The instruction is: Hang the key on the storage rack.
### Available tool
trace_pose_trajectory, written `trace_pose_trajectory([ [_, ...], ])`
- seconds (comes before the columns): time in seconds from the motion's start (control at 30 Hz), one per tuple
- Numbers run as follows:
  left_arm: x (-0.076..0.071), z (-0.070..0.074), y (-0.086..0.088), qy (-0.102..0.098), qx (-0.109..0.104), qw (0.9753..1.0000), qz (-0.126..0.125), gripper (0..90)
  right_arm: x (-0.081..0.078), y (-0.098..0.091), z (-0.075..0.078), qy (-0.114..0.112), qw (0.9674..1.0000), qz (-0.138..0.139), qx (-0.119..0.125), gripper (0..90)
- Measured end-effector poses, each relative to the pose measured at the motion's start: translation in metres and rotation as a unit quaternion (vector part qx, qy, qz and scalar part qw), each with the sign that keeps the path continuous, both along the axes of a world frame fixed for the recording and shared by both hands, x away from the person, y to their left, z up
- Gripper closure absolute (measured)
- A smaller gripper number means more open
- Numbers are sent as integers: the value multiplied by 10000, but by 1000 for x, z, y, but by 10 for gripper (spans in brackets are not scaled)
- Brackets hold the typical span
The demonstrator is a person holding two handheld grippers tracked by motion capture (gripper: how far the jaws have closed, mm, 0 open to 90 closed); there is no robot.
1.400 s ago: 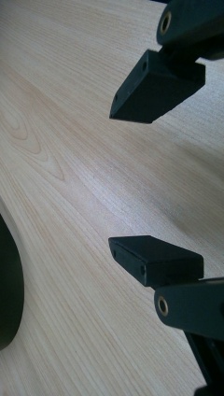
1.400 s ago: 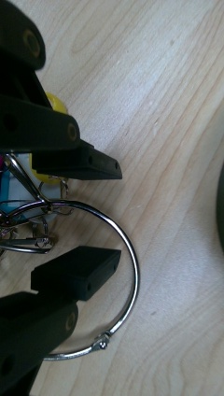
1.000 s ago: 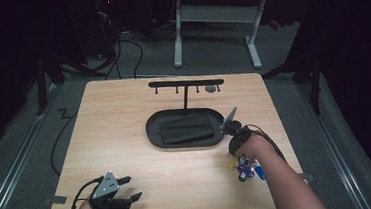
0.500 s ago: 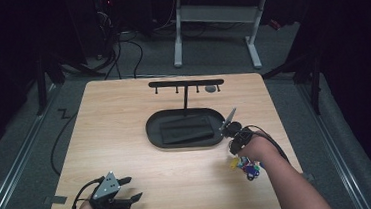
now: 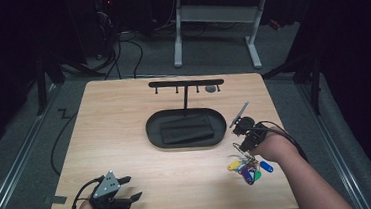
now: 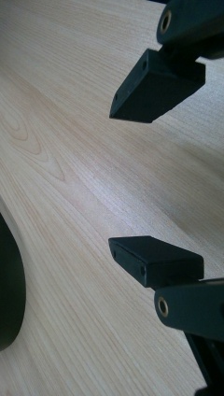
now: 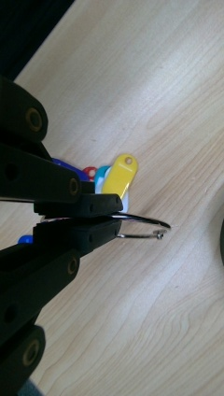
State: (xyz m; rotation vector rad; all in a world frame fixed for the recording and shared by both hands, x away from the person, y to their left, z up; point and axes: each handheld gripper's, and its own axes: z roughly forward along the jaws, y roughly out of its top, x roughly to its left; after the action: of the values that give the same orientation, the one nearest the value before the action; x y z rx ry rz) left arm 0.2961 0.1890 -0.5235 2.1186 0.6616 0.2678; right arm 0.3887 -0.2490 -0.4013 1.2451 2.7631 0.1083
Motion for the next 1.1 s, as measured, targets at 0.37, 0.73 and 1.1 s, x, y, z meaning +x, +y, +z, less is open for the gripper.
trace_pose_trajectory([
  [0.37, -1, -1, 0, 15, 29, 10000, -34, 322, -10, -1, 41, -121, 9997, 168, -128, 878],
  [0.73, -1, -1, -1, 28, 29, 10000, -64, 322, -13, -6, 72, -200, 9997, 48, -124, 878],
  [1.1, 0, -2, -1, 36, 54, 9999, -79, 322, -11, -8, 95, -339, 9994, 13, -87, 878],
])
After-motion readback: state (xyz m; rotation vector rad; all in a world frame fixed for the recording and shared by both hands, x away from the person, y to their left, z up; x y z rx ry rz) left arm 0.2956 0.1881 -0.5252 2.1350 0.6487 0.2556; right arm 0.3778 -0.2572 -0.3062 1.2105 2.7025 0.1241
